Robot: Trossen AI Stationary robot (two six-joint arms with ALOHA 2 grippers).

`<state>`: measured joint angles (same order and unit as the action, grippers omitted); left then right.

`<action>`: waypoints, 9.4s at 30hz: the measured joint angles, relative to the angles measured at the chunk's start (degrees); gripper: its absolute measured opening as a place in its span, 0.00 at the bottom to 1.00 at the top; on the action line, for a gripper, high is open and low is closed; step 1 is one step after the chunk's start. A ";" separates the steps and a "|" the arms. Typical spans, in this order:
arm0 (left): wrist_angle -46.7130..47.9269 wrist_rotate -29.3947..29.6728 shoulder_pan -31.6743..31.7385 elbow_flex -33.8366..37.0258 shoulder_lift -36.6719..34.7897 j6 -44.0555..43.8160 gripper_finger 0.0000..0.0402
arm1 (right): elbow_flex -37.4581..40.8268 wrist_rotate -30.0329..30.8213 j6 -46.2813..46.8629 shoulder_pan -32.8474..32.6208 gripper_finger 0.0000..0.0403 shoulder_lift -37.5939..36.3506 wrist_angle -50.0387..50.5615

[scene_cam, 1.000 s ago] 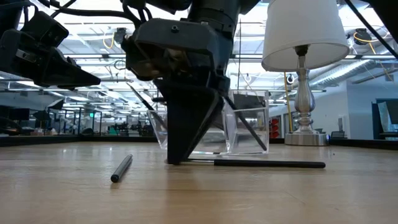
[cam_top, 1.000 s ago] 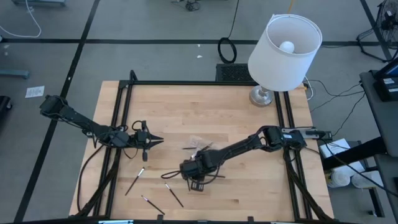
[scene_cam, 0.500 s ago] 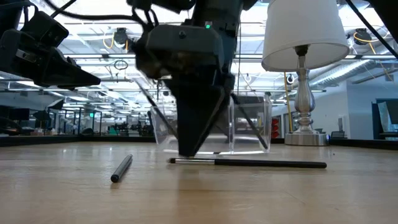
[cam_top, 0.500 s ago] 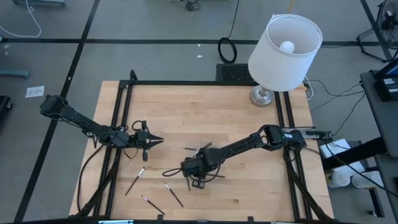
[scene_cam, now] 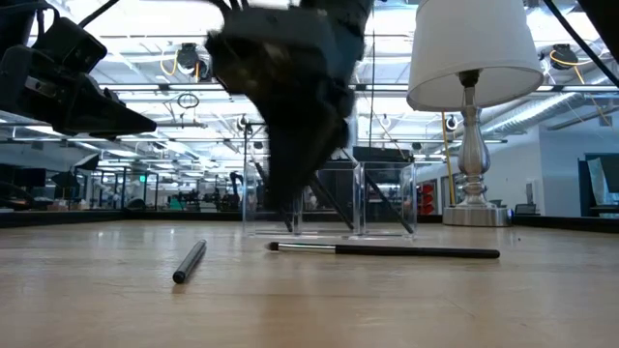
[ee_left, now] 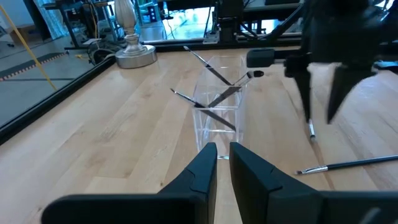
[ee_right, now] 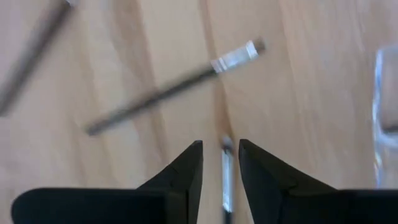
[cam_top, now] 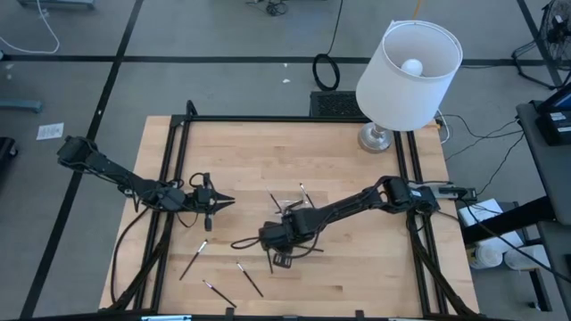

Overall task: Pick & Place Makeup Supplies
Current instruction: Put the makeup brush into the transparent organizer

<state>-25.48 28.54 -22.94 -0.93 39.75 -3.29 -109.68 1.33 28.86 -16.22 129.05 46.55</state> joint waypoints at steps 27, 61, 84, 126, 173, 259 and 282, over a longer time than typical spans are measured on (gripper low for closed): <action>-0.04 -0.01 0.00 0.00 -0.02 -0.02 0.13 | -0.14 0.44 0.14 -1.16 0.24 3.43 -1.67; -0.10 -0.01 -0.01 0.00 -0.01 -0.12 0.13 | -0.11 36.59 10.84 -11.40 0.20 0.59 7.85; 0.37 -0.07 -0.02 0.00 -0.02 -0.24 0.13 | 15.62 31.96 9.89 -9.16 0.00 0.70 -12.84; 0.42 -0.12 -0.01 0.00 -0.01 -0.46 0.13 | 15.99 11.72 -13.37 -11.95 0.31 -6.53 -9.97; 0.40 -0.07 -0.01 0.00 -0.01 -0.98 0.13 | 21.20 7.57 -1.99 -16.35 0.00 -7.27 -16.03; -2.82 1.55 -0.01 0.00 -0.01 -23.47 0.13 | 21.35 -0.63 -79.10 -13.34 0.28 -10.73 -16.17; -2.97 6.05 -0.02 0.00 0.00 -23.78 0.13 | 21.34 -10.83 -84.21 -10.04 0.31 -10.73 -22.68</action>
<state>-28.45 34.59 -22.96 -0.93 39.75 -27.07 -88.34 -9.50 -55.35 -26.26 118.32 23.87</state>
